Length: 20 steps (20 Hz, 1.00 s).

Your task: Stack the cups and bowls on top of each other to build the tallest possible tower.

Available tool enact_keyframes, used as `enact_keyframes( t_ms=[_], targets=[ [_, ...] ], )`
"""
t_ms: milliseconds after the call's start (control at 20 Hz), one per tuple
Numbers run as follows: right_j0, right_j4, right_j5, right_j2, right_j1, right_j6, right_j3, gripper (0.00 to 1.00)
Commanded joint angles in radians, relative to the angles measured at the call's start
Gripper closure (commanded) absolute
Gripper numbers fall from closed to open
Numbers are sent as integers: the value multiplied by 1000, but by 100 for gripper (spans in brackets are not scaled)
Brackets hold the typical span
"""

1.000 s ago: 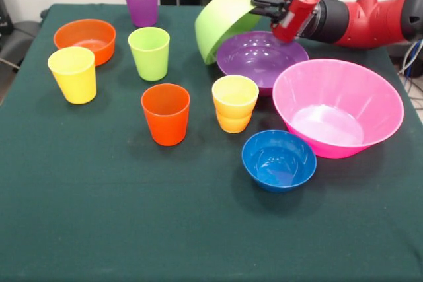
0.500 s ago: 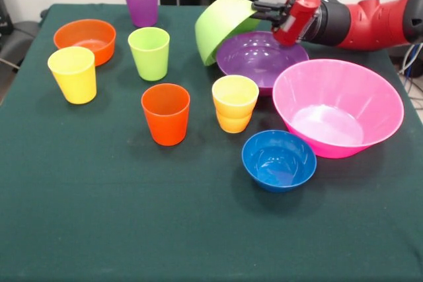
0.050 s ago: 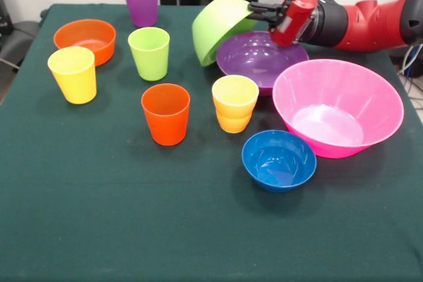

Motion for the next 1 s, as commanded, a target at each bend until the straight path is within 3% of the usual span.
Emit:
enact_keyframes(
  t_ms=[50, 300, 350, 1000],
  targets=[
    [-46, -24, 38, 151, 31, -195, -121, 100],
    [-45, -25, 40, 156, 24, -209, -122, 100],
    [-49, -27, 50, 154, 27, -219, -128, 0],
    [-54, -45, 55, 161, 28, -267, -140, 0]
  ],
)
